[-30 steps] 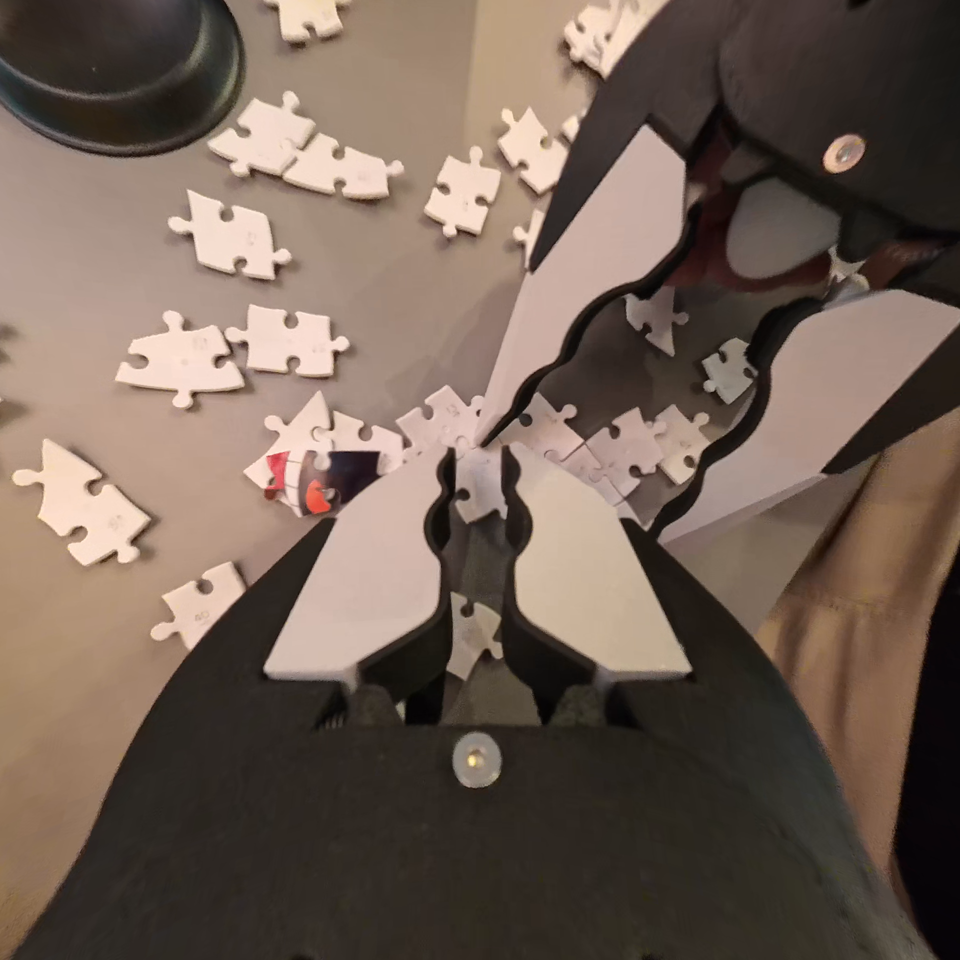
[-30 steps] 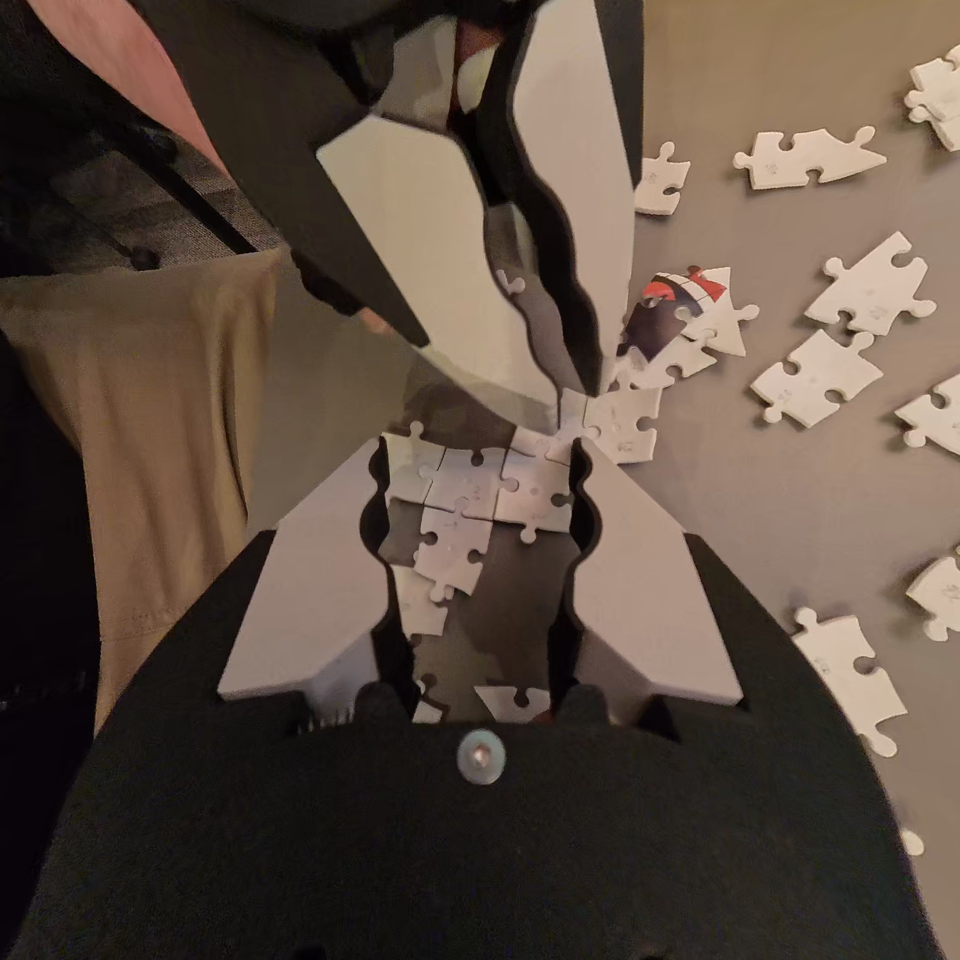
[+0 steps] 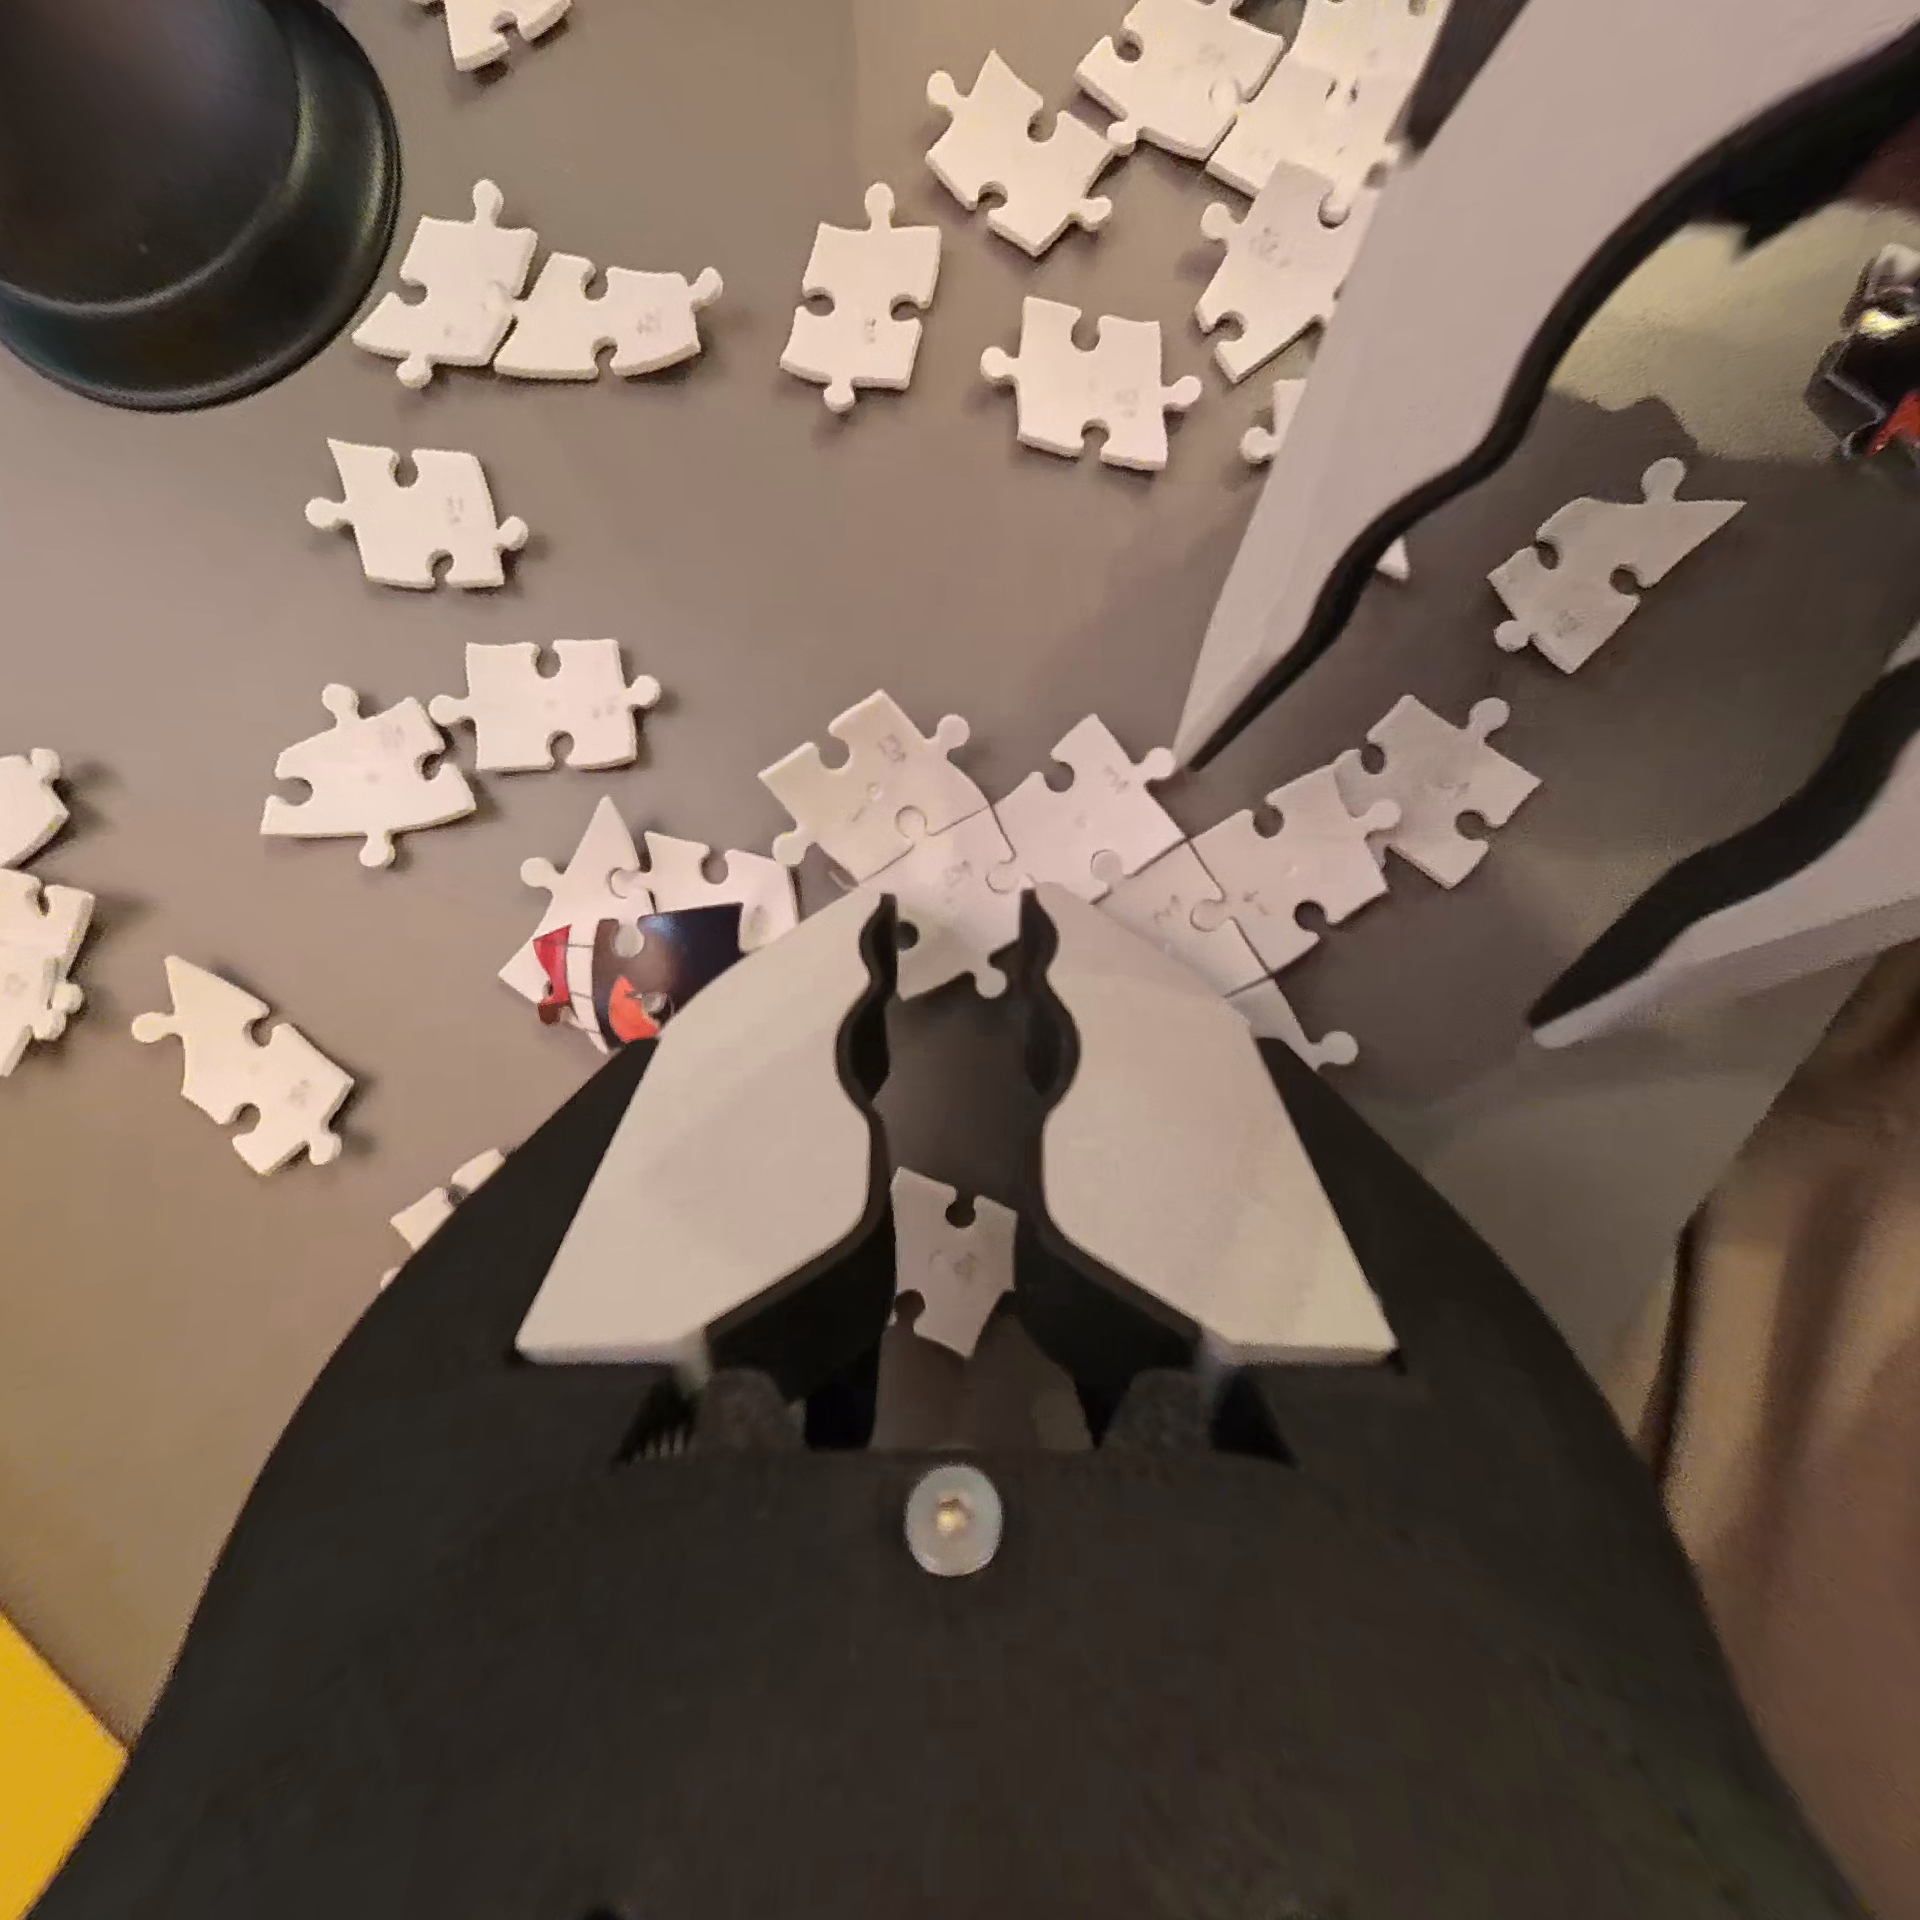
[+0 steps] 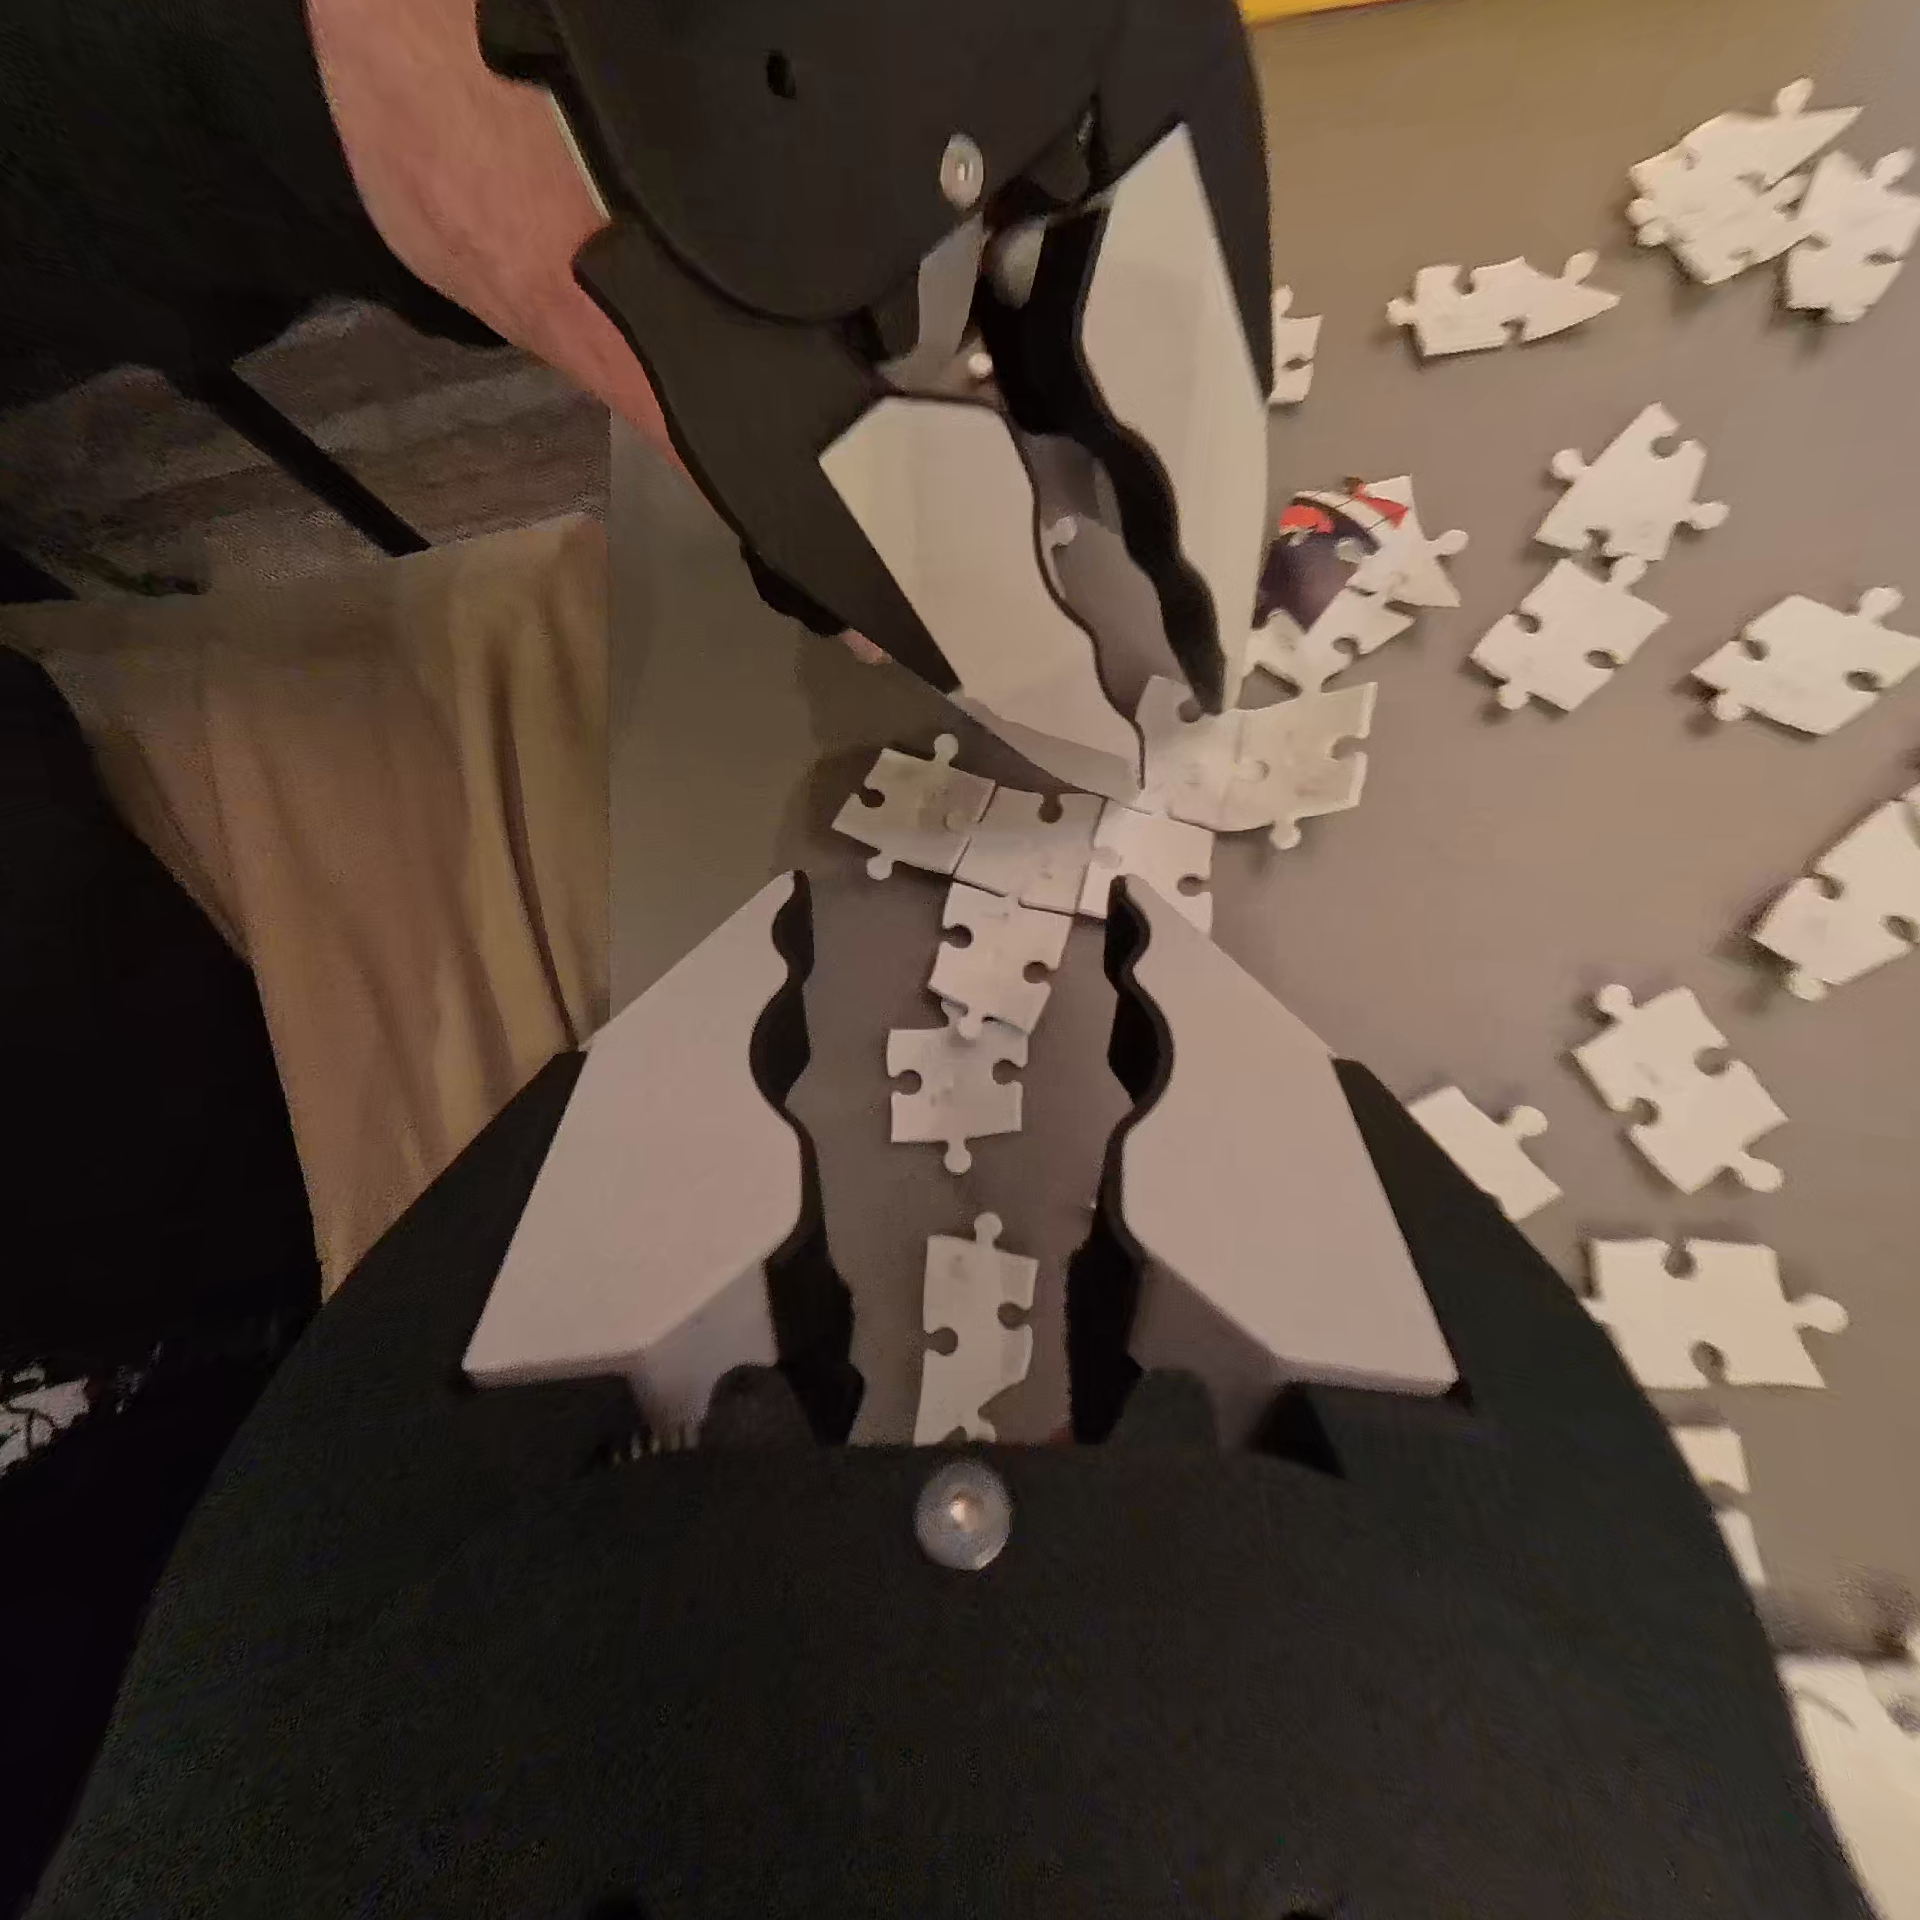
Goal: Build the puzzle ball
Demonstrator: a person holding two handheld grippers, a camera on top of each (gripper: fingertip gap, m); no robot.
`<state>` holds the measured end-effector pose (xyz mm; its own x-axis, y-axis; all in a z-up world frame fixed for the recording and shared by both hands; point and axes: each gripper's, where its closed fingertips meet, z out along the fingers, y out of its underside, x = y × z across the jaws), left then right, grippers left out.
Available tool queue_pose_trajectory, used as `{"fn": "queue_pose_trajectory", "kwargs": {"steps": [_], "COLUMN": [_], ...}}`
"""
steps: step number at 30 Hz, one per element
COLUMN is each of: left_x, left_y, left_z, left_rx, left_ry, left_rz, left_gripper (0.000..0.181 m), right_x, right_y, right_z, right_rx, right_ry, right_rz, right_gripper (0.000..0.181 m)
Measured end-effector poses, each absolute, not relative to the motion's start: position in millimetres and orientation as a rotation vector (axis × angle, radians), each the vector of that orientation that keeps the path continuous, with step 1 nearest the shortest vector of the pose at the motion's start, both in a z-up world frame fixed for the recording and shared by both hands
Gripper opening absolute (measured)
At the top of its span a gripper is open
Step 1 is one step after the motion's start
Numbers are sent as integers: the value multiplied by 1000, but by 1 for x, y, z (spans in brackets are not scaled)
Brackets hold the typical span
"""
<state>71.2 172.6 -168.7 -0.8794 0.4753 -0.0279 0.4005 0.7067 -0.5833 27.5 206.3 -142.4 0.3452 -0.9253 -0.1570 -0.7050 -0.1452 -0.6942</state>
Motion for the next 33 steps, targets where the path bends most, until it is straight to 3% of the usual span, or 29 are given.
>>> {"fn": "queue_pose_trajectory", "kwargs": {"steps": [22,33], "left_x": [69,70], "left_y": [174,168], "left_z": [-170,-171], "left_rx": [-665,-704], "left_ry": [-2753,-2783], "left_rz": [893,908], "left_gripper": [26,15], "right_x": [32,32], "right_y": [216,215], "right_z": [-170,-169], "right_rx": [-2051,-2026], "right_ry": [1439,1447], "right_rz": [-418,-401], "right_gripper": [62,61]}}
